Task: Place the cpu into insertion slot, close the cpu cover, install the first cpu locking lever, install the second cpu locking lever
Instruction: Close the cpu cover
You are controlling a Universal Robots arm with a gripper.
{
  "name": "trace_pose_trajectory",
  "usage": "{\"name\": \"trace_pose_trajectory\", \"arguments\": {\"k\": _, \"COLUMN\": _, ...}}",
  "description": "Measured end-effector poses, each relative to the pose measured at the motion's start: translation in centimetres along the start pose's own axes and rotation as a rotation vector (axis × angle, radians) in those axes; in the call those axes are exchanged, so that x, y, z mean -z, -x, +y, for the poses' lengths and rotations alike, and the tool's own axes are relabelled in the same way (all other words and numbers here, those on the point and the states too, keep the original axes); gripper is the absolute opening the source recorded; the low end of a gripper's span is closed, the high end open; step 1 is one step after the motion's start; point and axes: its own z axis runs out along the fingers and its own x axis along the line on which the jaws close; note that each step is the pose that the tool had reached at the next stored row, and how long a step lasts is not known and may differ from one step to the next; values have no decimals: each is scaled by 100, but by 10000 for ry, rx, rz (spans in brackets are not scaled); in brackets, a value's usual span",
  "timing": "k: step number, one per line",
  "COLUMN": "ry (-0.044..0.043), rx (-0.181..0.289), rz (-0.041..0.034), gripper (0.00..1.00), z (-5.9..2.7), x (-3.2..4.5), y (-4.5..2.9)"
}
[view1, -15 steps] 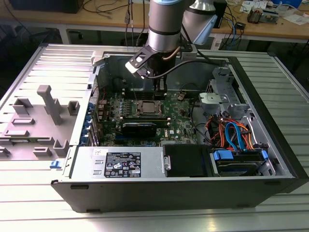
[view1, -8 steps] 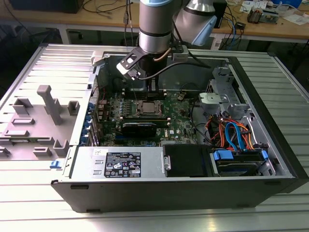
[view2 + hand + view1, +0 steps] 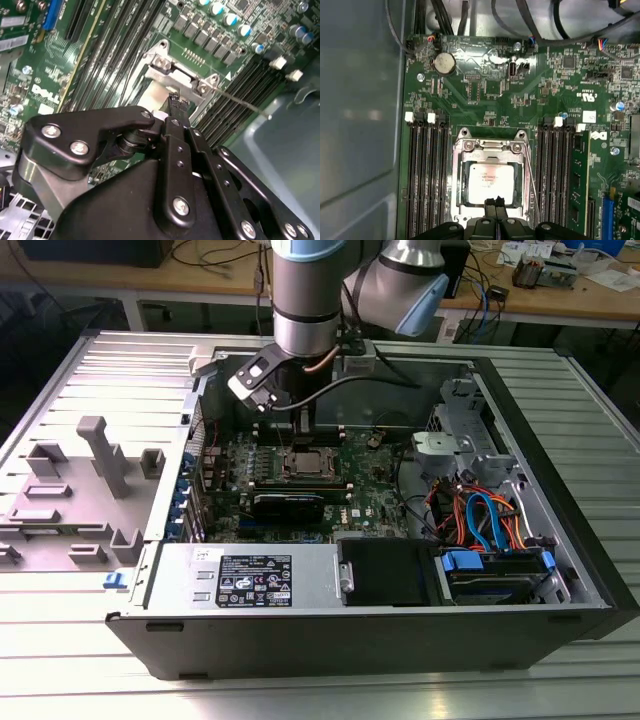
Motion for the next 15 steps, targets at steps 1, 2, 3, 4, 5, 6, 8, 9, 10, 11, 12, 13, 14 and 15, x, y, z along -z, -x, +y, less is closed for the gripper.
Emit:
{"name": "trace_pose_trajectory", "arguments": {"k": 1, "ry": -1, "rx": 1, "rz": -1, "gripper": 11, "z": -14, "x": -18, "y": 0}}
{"name": "trace_pose_trajectory", "arguments": {"k": 2, "ry": -1, "rx": 0, "rz": -1, "gripper": 11, "z": -39, "x": -53, "y": -2}}
{"name": "trace_pose_trajectory", "arguments": {"k": 3, "ry": -1, "rx": 1, "rz": -1, "gripper": 11, "z": -49, "x": -69, "y": -3}}
{"name": "trace_pose_trajectory", "arguments": {"k": 4, "ry": -1, "rx": 0, "rz": -1, "gripper": 11, "z": -60, "x": -87, "y": -4}}
{"name": "trace_pose_trajectory", "arguments": {"k": 5, "ry": 0, "rx": 0, "rz": -1, "gripper": 11, "z": -78, "x": -120, "y": -5}}
{"name": "trace_pose_trajectory", "arguments": {"k": 6, "ry": -1, "rx": 0, "rz": 0, "gripper": 11, "z": -89, "x": -144, "y": -6}}
{"name": "trace_pose_trajectory", "arguments": {"k": 8, "ry": -1, "rx": 1, "rz": 0, "gripper": 11, "z": -111, "x": -190, "y": -8}}
{"name": "trace_pose_trajectory", "arguments": {"k": 9, "ry": 0, "rx": 0, "rz": 0, "gripper": 11, "z": -121, "x": -210, "y": -9}}
{"name": "trace_pose_trajectory", "arguments": {"k": 10, "ry": -2, "rx": 0, "rz": -1, "gripper": 11, "z": -125, "x": -213, "y": -8}}
{"name": "trace_pose_trajectory", "arguments": {"k": 11, "ry": -1, "rx": 1, "rz": -1, "gripper": 11, "z": -127, "x": -217, "y": -9}}
{"name": "trace_pose_trajectory", "arguments": {"k": 12, "ry": -1, "rx": 0, "rz": 0, "gripper": 11, "z": -129, "x": -222, "y": -9}}
{"name": "trace_pose_trajectory", "arguments": {"k": 13, "ry": 0, "rx": 1, "rz": 1, "gripper": 11, "z": -130, "x": -229, "y": -10}}
{"name": "trace_pose_trajectory", "arguments": {"k": 14, "ry": 0, "rx": 3, "rz": 0, "gripper": 11, "z": -131, "x": -244, "y": -10}}
{"name": "trace_pose_trajectory", "arguments": {"k": 15, "ry": 0, "rx": 2, "rz": 0, "gripper": 11, "z": -131, "x": -251, "y": -10}}
